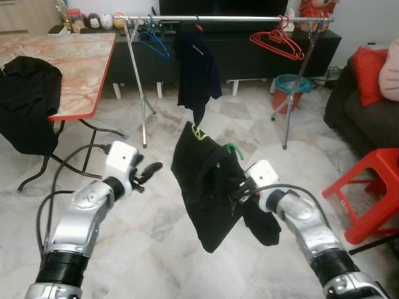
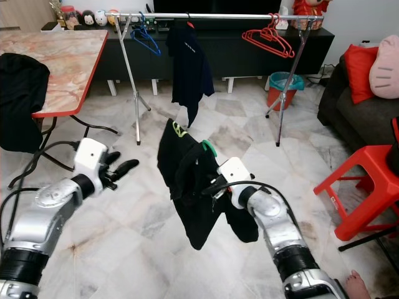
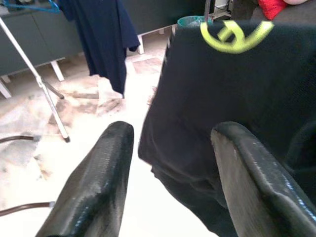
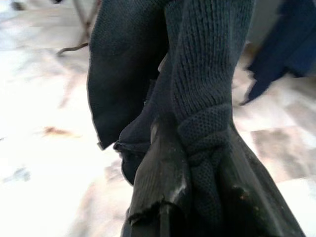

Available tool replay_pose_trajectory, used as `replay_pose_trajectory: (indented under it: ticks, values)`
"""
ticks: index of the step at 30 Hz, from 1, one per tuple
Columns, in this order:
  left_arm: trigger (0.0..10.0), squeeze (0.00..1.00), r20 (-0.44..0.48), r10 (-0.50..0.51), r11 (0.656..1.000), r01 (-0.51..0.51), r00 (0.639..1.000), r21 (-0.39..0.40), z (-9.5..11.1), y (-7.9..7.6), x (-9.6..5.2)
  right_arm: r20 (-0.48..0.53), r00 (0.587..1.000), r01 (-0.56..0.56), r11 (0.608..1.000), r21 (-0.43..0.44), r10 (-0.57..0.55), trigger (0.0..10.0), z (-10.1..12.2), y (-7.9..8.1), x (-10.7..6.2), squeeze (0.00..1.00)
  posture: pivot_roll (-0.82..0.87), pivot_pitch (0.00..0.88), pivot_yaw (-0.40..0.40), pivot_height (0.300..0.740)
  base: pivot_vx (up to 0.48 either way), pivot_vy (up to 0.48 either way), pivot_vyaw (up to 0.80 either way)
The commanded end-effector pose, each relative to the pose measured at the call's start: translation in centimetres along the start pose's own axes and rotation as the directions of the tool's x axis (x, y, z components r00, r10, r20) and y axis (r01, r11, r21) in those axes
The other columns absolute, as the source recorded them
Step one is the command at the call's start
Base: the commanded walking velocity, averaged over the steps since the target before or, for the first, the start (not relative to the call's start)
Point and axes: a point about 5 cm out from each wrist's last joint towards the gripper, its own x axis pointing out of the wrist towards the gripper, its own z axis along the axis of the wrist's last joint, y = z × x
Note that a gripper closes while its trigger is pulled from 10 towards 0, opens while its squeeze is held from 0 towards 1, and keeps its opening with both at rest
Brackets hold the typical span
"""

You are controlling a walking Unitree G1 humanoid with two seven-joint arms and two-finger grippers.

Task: Hang hanger

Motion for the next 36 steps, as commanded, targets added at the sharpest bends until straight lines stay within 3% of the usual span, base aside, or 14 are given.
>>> replay_pose_trajectory:
  ticks: [1,6,8,12,14,20,21,24,30,31,36]
  values:
    - [10.0,1.0,-0.006,-0.016,0.999,0.016,1.0,0.048,0.1,0.5,-0.4,0.058,0.996,-0.07,0.997,-0.023,0.071,0.0,1.1,-0.4,-0.7,0.0,-0.02,0.0,-0.002,0.74,0.0,0.0,0.0]
    - [10.0,1.0,-0.019,-0.105,0.989,0.106,0.994,0.1,0.3,0.4,-1.0,-0.008,0.983,-0.183,0.981,-0.058,0.182,0.0,0.6,-0.9,-2.0,0.0,-0.01,0.0,-0.009,0.74,0.0,0.0,0.0]
    - [10.0,1.0,-0.04,-0.199,0.969,0.203,0.979,0.143,0.7,0.2,-1.4,-0.038,0.966,-0.259,0.964,-0.063,0.257,0.0,0.5,-1.3,-2.8,0.0,0.0,0.0,-0.016,0.74,0.0,0.0,0.0]
    - [10.0,1.0,-0.054,-0.289,0.944,0.294,0.956,0.149,1.1,-0.6,-1.7,-0.039,0.954,-0.3,0.952,-0.054,0.298,0.0,0.6,-1.4,-2.9,0.0,0.01,0.0,-0.022,0.74,0.0,0.0,0.0]
    - [10.0,1.0,-0.078,-0.395,0.905,0.403,0.915,0.139,1.3,-1.6,-2.1,-0.043,0.931,-0.363,0.931,-0.041,0.361,0.0,0.8,-1.3,-3.2,0.0,0.01,0.0,-0.024,0.74,0.0,0.0,0.0]
    - [10.0,1.0,-0.079,-0.555,0.824,0.56,0.828,0.079,1.4,-3.5,-2.5,-0.008,0.885,-0.465,0.885,0.01,0.465,0.0,1.2,-1.3,-3.6,0.0,0.03,0.0,-0.036,0.74,0.0,0.0,0.0]
    - [10.0,1.0,-0.079,-0.555,0.824,0.56,0.828,0.079,1.4,-3.5,-2.5,-0.008,0.885,-0.465,0.885,0.01,0.465,0.0,1.2,-1.3,-3.6,0.0,0.03,0.0,-0.036,0.74,0.0,0.0,0.0]
    - [10.0,1.0,-0.098,-0.617,0.777,0.624,0.781,0.083,1.3,-4.9,-2.1,-0.019,0.866,-0.499,0.866,0.008,0.499,0.0,1.2,-1.3,-3.7,0.0,0.03,0.0,-0.039,0.74,0.0,0.0,0.0]
    - [10.0,1.0,-0.075,-0.603,0.785,0.608,0.794,0.117,1.7,-5.6,-1.0,-0.008,0.841,-0.541,0.841,0.011,0.541,0.0,1.7,-1.2,-3.7,0.0,0.03,0.0,-0.047,0.74,0.0,0.0,0.0]
    - [10.0,0.0,-0.064,-0.627,0.768,0.63,0.776,0.11,1.9,-6.1,-0.8,-0.01,0.832,-0.554,0.832,0.009,0.554,0.0,1.7,-1.0,-3.6,0.0,0.03,0.0,-0.048,0.74,0.0,0.0,0.0]
    - [10.0,0.0,-0.051,-0.642,0.757,0.643,0.765,0.115,2.1,-7.1,0.0,-0.001,0.799,-0.601,0.799,0.005,0.601,0.0,2.0,-0.2,-3.5,0.0,0.03,0.0,-0.05,0.74,0.0,0.0,0.0]
